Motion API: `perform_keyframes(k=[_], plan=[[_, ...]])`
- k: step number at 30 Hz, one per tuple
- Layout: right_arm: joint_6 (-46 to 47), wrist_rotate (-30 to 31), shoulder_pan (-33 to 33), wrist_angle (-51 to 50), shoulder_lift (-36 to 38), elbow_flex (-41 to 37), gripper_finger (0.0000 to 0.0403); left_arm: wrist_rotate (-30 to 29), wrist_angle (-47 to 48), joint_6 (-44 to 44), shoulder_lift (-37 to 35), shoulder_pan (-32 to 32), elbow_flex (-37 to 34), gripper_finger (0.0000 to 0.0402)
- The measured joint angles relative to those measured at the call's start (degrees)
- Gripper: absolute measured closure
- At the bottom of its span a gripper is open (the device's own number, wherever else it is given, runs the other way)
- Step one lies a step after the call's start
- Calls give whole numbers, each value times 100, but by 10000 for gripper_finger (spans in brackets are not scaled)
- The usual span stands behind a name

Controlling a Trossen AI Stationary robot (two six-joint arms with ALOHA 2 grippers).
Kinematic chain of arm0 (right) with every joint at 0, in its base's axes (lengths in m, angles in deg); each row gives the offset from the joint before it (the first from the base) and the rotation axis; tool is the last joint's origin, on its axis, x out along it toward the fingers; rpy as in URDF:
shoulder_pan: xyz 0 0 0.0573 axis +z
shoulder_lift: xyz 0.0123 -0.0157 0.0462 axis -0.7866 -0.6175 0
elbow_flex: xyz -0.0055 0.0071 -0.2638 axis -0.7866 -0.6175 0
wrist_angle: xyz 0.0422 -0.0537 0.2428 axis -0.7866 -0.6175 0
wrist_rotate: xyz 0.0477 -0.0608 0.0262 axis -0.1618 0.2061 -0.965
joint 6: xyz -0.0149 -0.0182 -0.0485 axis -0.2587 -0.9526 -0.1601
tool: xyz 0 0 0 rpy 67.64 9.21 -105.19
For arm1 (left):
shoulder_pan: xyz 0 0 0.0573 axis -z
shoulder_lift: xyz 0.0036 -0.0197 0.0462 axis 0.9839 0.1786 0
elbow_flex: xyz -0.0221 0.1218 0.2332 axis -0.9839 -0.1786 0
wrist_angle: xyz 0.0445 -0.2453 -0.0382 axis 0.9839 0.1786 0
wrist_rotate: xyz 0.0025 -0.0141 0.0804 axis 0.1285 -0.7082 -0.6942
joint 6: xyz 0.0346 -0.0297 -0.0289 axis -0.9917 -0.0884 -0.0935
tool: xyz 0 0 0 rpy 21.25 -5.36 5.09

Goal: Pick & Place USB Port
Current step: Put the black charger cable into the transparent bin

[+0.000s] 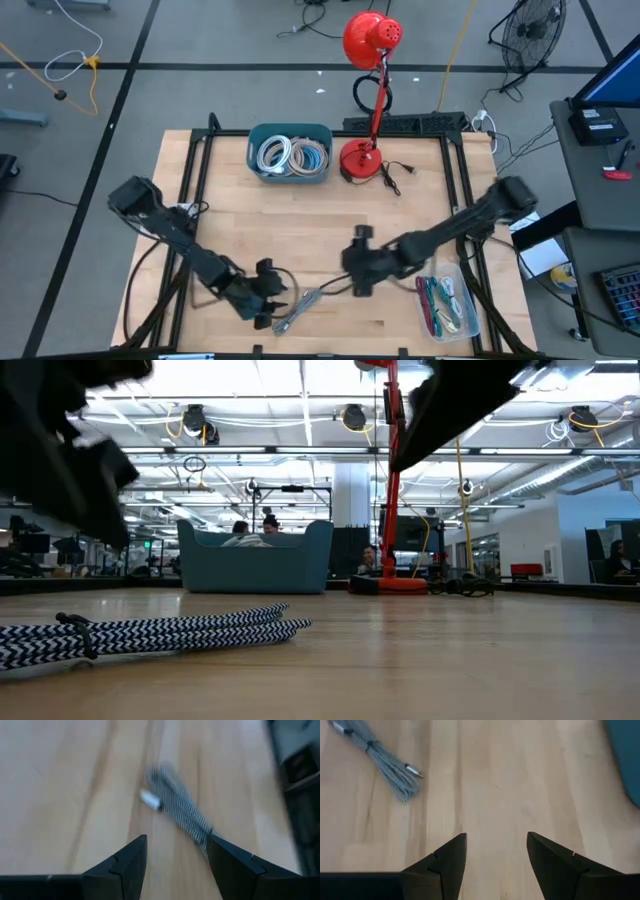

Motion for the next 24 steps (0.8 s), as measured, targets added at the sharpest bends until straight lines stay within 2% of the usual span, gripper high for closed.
perform_keyframes(k=[4,6,10,13,18,24], plan=[[625,359,157,898,1013,-1170,205,851,917,180,511,-219,671,195],[723,581,229,1617,1526,-1780,206,1155,1280,262,545,-272,940,195],[605,897,303,3184,2394,-2903,206,1602,2132,554,513,-364,1430,195],[400,892,303,4219,2826,-3611,207,1814,2533,719,514,-381,1754,195],[-55,867,296,5599,3021,-4331,207,2016,2757,974,534,-398,1890,195],[-207,867,296,5846,2850,-4395,207,1804,2849,1238,537,-792,1890,195]])
